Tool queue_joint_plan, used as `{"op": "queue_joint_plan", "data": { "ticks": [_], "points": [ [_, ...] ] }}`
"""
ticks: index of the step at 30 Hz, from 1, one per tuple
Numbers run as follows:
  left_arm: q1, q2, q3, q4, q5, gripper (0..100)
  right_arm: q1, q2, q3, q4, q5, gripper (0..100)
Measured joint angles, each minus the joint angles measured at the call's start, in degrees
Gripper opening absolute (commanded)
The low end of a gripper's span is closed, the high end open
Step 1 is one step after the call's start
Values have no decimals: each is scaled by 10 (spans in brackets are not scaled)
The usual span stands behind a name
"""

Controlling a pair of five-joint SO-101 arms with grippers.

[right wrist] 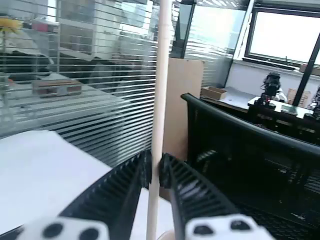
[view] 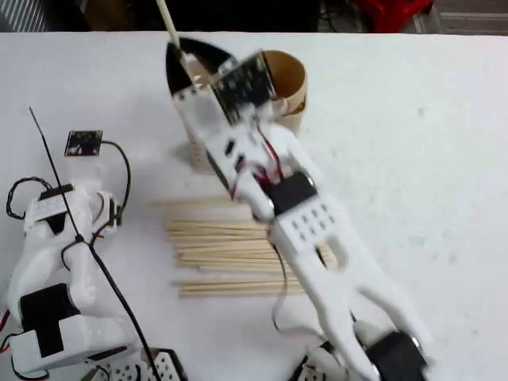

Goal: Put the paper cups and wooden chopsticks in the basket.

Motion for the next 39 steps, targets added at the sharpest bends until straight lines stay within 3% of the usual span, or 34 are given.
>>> {"op": "queue_joint_plan", "data": {
  "ticks": [6,13,19,22,32,39],
  "points": [
    [0,0,0,0,0,151,38,132,-124,-40,-1,17],
    [0,0,0,0,0,151,41,193,-142,-44,-1,20],
    [0,0,0,0,0,151,41,193,-133,-44,-1,170],
    [0,0,0,0,0,151,41,193,-128,-36,-1,167],
    [0,0,0,0,0,151,41,149,-128,65,-1,22],
    [0,0,0,0,0,151,41,41,-128,313,-1,43]
  ]
}}
